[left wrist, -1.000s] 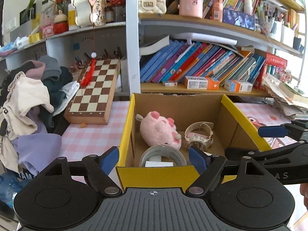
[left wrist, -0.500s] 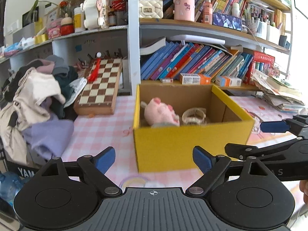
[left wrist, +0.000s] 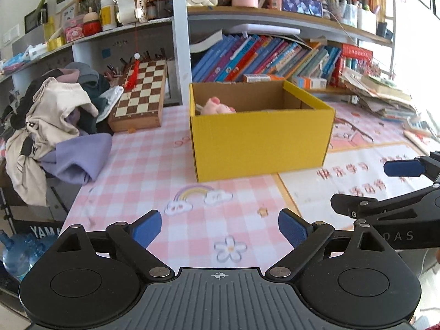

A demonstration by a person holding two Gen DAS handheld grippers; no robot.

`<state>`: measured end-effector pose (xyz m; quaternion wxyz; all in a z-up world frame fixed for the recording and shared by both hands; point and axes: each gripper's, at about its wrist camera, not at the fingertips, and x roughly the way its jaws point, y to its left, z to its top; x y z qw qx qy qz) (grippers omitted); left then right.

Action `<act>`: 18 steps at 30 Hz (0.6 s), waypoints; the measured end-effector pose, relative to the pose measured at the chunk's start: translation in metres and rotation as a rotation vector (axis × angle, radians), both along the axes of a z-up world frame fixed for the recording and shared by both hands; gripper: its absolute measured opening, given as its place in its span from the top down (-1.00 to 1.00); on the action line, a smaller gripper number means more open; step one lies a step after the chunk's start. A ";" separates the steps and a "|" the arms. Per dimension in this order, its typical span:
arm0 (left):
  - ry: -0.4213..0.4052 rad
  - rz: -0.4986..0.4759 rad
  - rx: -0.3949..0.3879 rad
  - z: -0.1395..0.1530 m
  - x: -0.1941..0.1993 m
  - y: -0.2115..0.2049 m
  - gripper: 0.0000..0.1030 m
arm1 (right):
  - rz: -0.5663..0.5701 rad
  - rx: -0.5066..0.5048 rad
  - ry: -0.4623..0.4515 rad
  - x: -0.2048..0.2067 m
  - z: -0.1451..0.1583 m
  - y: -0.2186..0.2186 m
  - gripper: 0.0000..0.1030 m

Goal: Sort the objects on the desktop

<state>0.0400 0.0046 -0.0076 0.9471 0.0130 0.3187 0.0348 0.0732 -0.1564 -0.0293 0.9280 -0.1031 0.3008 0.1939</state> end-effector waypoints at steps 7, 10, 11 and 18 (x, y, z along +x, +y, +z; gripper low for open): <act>0.043 -0.016 0.034 -0.009 -0.011 -0.005 -0.91 | -0.035 0.006 0.038 -0.013 -0.008 -0.006 -0.89; 0.047 -0.018 0.038 -0.009 -0.013 -0.007 -0.92 | -0.043 0.008 0.040 -0.016 -0.009 -0.008 -0.92; 0.048 -0.020 0.039 -0.009 -0.014 -0.007 -0.93 | -0.045 0.007 0.041 -0.017 -0.009 -0.008 -0.93; 0.059 -0.041 0.030 -0.009 -0.015 -0.010 -0.95 | -0.059 0.003 0.037 -0.020 -0.007 -0.011 -0.96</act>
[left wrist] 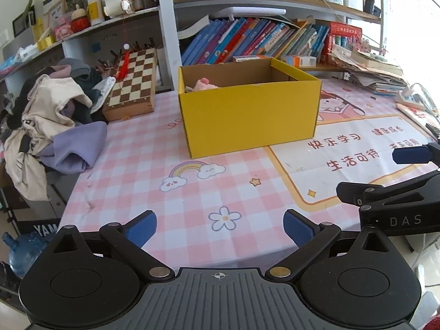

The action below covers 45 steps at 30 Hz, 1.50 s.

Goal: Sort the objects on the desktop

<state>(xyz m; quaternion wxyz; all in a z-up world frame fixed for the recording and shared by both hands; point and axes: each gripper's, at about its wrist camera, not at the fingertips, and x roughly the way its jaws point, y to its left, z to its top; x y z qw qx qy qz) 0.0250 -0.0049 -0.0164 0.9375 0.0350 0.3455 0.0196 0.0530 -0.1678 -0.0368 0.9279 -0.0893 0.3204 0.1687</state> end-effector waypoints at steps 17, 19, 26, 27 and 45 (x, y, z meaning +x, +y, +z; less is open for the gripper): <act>0.020 0.018 -0.003 -0.002 -0.004 0.000 -1.00 | -0.015 -0.006 0.005 -0.007 0.001 -0.006 -0.98; 0.022 0.017 -0.001 -0.002 -0.004 0.000 -1.00 | -0.016 -0.008 0.007 -0.008 0.000 -0.006 -0.98; 0.033 0.020 -0.008 -0.004 -0.006 0.001 -1.00 | -0.015 -0.013 0.020 -0.009 -0.001 -0.007 -0.98; 0.033 0.020 -0.008 -0.004 -0.006 0.001 -1.00 | -0.015 -0.013 0.019 -0.009 -0.001 -0.008 -0.98; 0.037 0.019 -0.009 -0.004 -0.003 0.005 -1.00 | -0.017 -0.021 0.022 -0.008 0.000 -0.002 -0.98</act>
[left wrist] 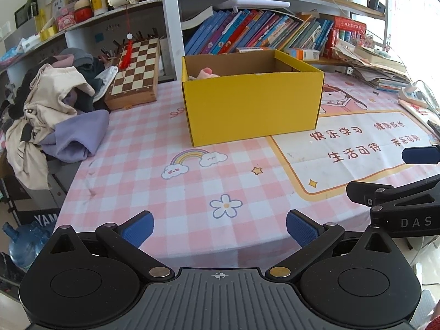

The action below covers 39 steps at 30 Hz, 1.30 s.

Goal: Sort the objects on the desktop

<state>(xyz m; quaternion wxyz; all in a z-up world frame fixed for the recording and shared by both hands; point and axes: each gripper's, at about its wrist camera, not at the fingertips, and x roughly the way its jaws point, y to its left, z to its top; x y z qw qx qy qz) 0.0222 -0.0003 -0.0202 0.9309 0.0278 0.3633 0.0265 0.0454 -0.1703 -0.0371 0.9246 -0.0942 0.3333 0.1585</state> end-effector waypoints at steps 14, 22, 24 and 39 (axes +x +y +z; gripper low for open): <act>0.002 -0.010 -0.001 -0.001 0.003 0.000 -1.00 | -0.007 -0.008 0.003 0.003 0.000 0.001 -0.98; -0.001 -0.013 0.001 -0.001 0.003 -0.001 -1.00 | -0.006 -0.011 0.004 0.004 -0.001 0.002 -0.98; -0.001 -0.014 0.002 -0.001 0.003 -0.001 -1.00 | -0.005 -0.012 0.005 0.004 -0.001 0.002 -0.98; -0.001 -0.017 -0.012 0.000 0.000 0.000 -1.00 | -0.001 -0.013 0.003 0.002 0.000 0.003 -0.98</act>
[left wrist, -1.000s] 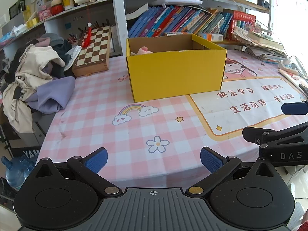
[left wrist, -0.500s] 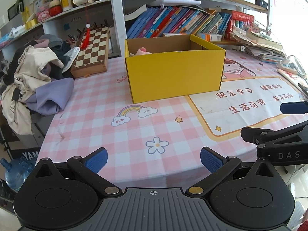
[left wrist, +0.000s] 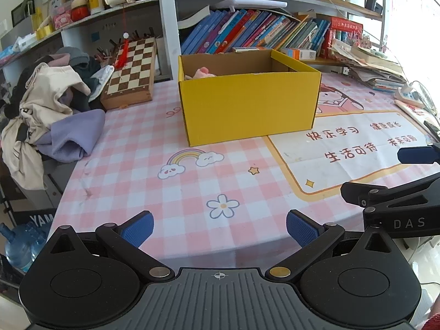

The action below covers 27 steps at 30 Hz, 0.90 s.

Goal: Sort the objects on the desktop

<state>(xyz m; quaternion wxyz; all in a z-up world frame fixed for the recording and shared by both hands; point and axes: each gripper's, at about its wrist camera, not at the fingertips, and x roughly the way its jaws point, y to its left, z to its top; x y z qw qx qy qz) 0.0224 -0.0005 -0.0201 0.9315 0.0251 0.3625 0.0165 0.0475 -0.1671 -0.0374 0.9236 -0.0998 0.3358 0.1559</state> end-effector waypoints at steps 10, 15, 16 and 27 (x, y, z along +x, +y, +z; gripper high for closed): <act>0.006 0.002 -0.005 -0.001 -0.001 0.000 -1.00 | 0.003 0.001 0.003 -0.002 0.000 0.000 -0.98; 0.006 0.004 -0.005 -0.001 -0.002 0.000 -1.00 | 0.003 0.000 0.005 -0.002 -0.001 0.001 -0.98; 0.006 0.004 -0.004 -0.001 -0.001 0.000 -1.00 | 0.003 0.000 0.005 -0.002 -0.001 0.001 -0.98; 0.014 0.009 -0.015 -0.003 0.000 0.001 -1.00 | 0.003 -0.001 0.019 0.001 -0.003 0.001 -0.98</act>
